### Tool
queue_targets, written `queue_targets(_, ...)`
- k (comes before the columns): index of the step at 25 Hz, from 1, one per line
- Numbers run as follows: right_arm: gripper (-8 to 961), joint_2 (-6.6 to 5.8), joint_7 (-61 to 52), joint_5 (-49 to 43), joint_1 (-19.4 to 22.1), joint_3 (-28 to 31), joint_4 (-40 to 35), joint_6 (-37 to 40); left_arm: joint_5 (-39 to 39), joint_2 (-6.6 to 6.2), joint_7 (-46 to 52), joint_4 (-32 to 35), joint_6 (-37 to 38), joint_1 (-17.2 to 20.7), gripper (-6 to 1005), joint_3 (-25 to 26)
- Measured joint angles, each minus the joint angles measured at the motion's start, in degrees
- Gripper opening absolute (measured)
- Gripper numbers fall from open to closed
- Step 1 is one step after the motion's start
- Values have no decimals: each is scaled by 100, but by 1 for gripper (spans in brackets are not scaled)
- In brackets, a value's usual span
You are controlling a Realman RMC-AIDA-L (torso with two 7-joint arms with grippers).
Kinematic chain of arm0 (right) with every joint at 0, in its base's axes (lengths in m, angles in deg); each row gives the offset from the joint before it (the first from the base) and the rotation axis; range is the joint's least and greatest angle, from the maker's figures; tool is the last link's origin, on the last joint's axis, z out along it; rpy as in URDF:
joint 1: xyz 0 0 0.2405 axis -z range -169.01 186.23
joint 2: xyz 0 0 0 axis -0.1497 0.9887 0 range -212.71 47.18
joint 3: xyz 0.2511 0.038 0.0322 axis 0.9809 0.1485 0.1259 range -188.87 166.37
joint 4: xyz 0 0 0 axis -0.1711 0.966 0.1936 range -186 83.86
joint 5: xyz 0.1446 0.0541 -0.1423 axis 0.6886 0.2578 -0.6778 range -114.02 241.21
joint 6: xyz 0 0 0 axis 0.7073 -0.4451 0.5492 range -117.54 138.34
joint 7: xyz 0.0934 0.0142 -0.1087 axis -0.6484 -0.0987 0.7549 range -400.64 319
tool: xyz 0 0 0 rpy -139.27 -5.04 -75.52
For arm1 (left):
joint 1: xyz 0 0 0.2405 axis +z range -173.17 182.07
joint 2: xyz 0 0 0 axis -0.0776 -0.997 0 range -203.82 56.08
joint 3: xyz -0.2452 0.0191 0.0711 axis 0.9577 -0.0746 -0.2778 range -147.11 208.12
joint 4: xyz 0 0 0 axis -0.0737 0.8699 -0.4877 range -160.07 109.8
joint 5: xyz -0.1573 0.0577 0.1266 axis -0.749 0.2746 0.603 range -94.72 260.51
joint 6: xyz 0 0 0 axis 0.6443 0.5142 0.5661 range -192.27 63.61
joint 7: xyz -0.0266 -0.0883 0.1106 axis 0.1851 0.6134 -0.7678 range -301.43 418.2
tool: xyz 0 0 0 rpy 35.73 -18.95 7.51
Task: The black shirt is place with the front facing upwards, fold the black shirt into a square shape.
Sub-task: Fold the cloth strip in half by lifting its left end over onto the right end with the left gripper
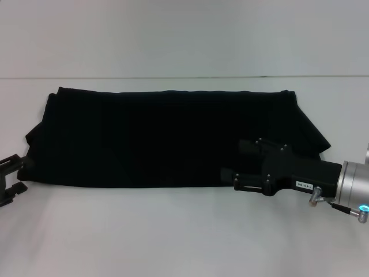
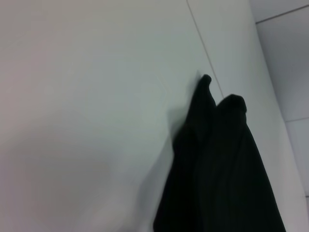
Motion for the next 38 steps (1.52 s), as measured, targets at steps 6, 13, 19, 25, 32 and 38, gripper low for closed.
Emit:
queue_targets(6,926,0,-28,-1,3,-2,0,16,5,-17,6,-85,-222,-76,733,-39)
queue_targets(13,926,0,-31,8,9,-2,0,45,7,-49,0,-152,-371,-159,729,-119)
queue_targets(19,927,0,-42,14,6,5,0,54,217,-73,-10,-161,-474,-252,726,-158)
queue_targets(25,925,0,-45,19,-6,23,0,65,276,-75,-6,-164,-551,-294,723,-209)
queue_targets(32,922,0,-45,19,-16,35,-6,69,289,-96,9,-158,-729,-376,720,-274)
queue_targets(38,920,-3,-52,31,-7,46,-33,144,291,-104,-196,-143,-847,-391,567,-331)
